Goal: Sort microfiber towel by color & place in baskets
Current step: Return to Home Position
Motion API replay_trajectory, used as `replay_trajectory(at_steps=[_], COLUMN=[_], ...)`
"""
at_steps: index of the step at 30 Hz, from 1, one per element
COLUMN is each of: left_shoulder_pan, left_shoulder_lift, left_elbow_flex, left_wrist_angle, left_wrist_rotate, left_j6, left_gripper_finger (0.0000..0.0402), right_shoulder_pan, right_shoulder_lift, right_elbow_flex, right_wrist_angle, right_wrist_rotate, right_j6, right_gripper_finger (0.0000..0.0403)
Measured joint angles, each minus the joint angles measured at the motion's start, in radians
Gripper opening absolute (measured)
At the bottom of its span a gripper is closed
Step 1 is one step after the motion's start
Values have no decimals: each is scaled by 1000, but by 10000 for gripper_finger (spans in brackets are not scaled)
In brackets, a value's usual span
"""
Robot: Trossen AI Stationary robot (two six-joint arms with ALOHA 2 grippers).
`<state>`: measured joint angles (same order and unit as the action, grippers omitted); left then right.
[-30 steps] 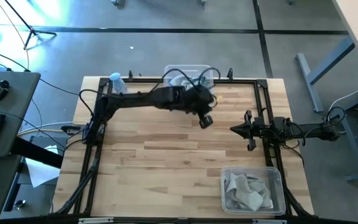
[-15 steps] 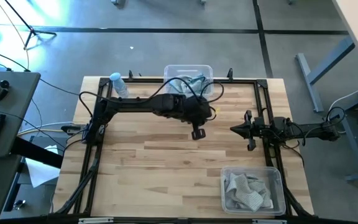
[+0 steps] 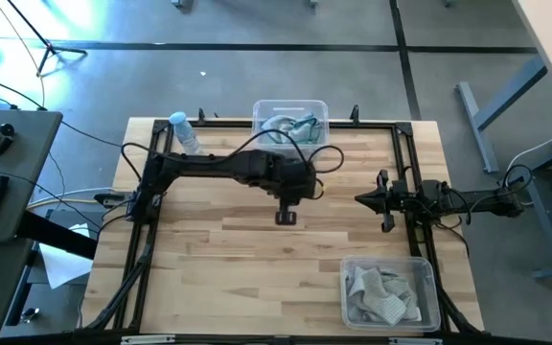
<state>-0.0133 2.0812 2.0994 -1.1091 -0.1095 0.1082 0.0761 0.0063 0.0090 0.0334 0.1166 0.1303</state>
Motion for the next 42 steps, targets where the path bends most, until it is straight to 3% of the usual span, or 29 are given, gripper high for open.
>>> replay_trajectory(at_steps=[3,10,17,25,33,42], left_shoulder_pan=[8,52,59,59,59,57], left_shoulder_lift=[-77,-440,-779,-1102,-1383,-1687], left_elbow_flex=[-133,-757,-1176,-1496,-1786,-1954], left_wrist_angle=[78,492,765,881,1150,1185], left_wrist_rotate=[59,157,191,241,244,263], left_j6=[16,-50,-5,3,-98,-183], left_gripper_finger=[0,0,0,0,0,0], right_shoulder_pan=[0,0,0,0,0,0], right_shoulder_lift=[0,0,0,0,0,0], right_elbow_flex=[0,0,0,0,0,0], right_wrist_angle=[0,0,0,0,0,0], right_wrist_rotate=[0,0,0,0,0,0], right_j6=[0,0,0,0,0,0], right_gripper_finger=[0,0,0,0,0,0])
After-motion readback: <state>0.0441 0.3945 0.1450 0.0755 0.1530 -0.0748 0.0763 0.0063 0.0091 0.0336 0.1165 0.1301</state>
